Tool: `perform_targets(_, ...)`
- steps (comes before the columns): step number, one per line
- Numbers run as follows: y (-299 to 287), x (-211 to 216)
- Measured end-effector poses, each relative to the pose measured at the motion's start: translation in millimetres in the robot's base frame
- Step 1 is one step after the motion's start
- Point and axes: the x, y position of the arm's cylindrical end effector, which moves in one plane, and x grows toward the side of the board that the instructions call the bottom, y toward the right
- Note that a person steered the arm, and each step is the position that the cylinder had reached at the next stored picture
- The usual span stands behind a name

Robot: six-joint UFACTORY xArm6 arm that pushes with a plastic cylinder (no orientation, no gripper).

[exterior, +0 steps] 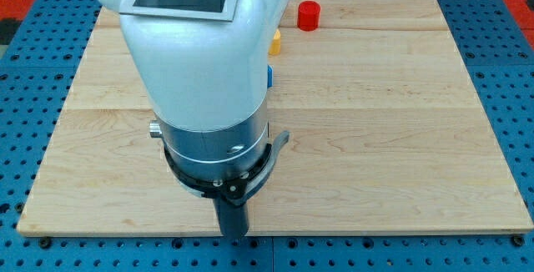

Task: Push the yellow hexagon towards right

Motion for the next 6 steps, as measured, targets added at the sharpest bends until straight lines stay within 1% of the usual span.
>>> perform_targets(2, -17, -26)
perform_targets(3, -57, -35)
perform_targets(4, 9, -53)
perform_targets(5, 6, -73)
perform_targets(6, 43, -74)
